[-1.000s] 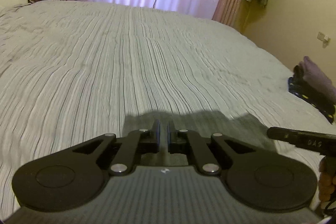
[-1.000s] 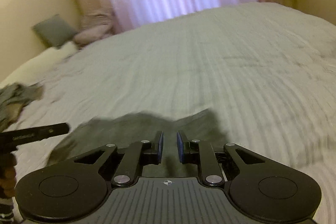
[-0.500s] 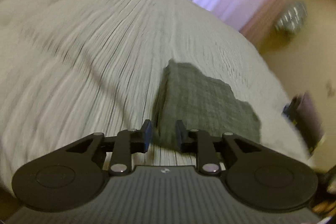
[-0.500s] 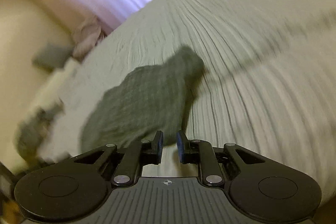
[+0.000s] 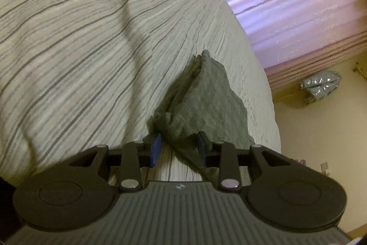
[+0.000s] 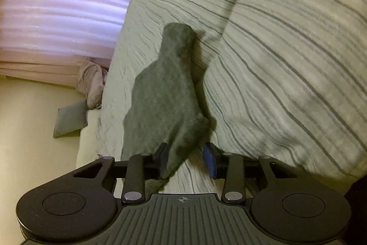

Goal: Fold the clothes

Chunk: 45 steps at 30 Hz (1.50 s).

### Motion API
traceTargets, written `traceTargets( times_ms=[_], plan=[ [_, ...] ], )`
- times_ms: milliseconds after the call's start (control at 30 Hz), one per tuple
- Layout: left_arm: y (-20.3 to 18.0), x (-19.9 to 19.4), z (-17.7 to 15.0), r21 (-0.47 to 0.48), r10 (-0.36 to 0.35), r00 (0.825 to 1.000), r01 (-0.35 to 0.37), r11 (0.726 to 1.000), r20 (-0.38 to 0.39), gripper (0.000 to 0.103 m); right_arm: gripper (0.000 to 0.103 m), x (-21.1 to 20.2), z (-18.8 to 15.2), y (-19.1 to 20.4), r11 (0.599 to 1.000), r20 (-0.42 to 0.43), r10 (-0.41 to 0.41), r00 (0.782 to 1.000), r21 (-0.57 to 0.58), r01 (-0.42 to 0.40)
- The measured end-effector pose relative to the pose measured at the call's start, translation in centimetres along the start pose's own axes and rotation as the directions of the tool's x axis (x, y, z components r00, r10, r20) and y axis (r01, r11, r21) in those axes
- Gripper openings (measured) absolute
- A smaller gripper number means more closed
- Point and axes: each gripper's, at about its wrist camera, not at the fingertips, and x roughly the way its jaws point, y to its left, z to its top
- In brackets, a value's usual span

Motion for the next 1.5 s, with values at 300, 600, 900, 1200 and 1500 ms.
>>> traceTargets(
  times_ms=[300, 600, 900, 1200, 1500],
  plan=[
    [0.2, 0.4, 0.9, 0.056, -0.021, 1.000, 0.022, 0.998, -0.014, 0.014, 0.005, 0.0, 0.4, -0.3, 0.999, 0.024, -0.005, 1.000, -0.032, 0.006],
    [-0.3, 0.2, 2.2, 0.164, -0.024, 0.998, 0.034, 0.986, -0.061, 0.011, 0.002, -1.5, 0.4, 1.4, 0.987, 0.045, -0.059, 0.997, -0.145, 0.065],
    [0.8, 0.3, 2.7, 0.154, -0.038, 0.992, 0.057, 0.986, -0.124, 0.012, 0.000, -2.2, 0.5, 1.0, 0.969, 0.039, -0.105, 0.994, -0.221, 0.111],
    [2.5, -1.6, 2.5, 0.003, -0.099, 0.993, 0.099, 0.995, -0.057, 0.026, 0.035, -3.8, 0.1, -1.1, 1.000, 0.052, 0.008, 0.999, -0.021, -0.007],
    [2.0, 0.0, 2.1, 0.045, -0.063, 0.996, 0.067, 0.997, -0.067, 0.011, 0.008, -1.8, 0.6, -0.3, 0.999, 0.084, -0.030, 0.996, -0.026, 0.032]
  ],
)
